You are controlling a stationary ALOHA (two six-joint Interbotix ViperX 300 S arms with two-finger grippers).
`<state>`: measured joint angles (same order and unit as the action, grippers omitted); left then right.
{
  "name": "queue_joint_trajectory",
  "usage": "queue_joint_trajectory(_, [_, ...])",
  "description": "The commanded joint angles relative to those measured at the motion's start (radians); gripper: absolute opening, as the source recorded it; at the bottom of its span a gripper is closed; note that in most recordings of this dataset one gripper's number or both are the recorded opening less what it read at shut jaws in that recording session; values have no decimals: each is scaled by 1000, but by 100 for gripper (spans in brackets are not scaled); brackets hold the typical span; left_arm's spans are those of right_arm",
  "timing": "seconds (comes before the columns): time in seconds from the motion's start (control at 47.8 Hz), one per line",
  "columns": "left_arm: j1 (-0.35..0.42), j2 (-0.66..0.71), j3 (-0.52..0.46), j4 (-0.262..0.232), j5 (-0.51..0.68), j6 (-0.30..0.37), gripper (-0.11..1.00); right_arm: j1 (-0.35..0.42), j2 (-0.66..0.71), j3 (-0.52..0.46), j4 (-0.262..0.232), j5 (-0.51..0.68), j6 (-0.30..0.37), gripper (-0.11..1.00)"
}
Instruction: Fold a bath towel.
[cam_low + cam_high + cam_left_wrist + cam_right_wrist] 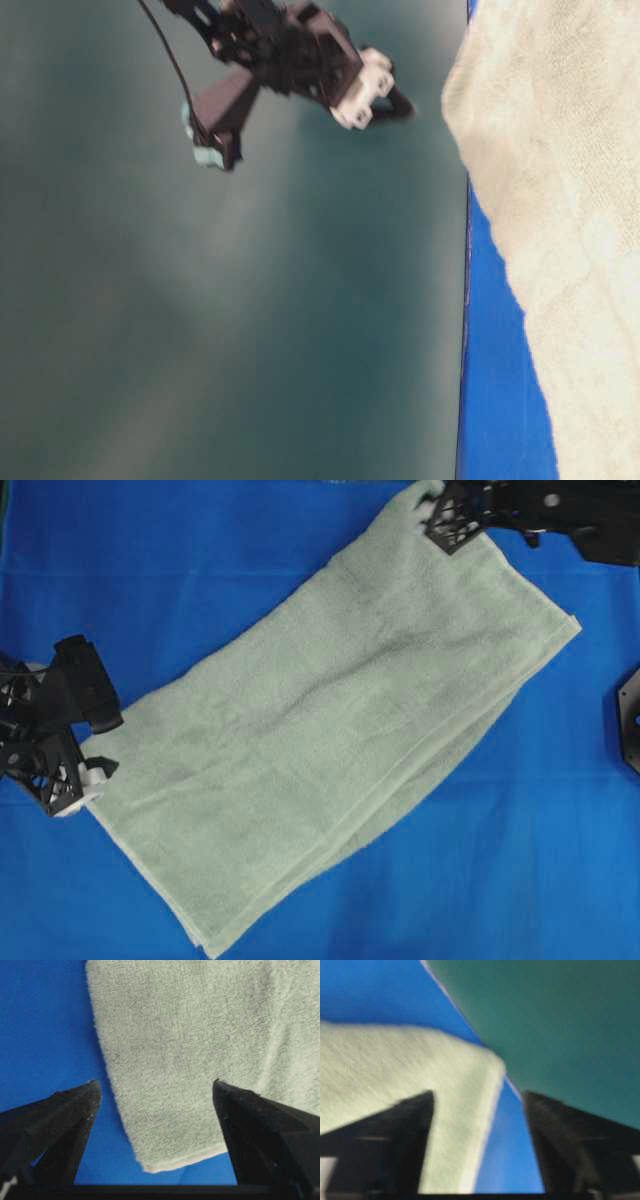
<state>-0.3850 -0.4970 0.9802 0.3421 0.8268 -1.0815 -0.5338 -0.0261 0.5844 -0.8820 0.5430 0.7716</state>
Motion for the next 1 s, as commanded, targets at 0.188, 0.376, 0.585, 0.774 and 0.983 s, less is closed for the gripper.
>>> queue_joint_trajectory(0.188, [15,-37,-3,5,0,3,86,3,-270,163,247,127,-118,64])
queue_joint_trajectory(0.376, [34,-35,-5,6,-5,31,86,3,-339,222,431,195,-279,63])
queue_joint_trajectory(0.585, [51,-28,-11,6,-23,57,86,-17,-304,241,448,135,-302,64])
queue_joint_trajectory(0.774, [51,-28,-9,6,-34,57,86,-58,-175,302,451,-32,-304,64])
queue_joint_trajectory(0.983, [51,-26,-9,6,-34,55,86,-112,-67,348,453,-183,-304,64])
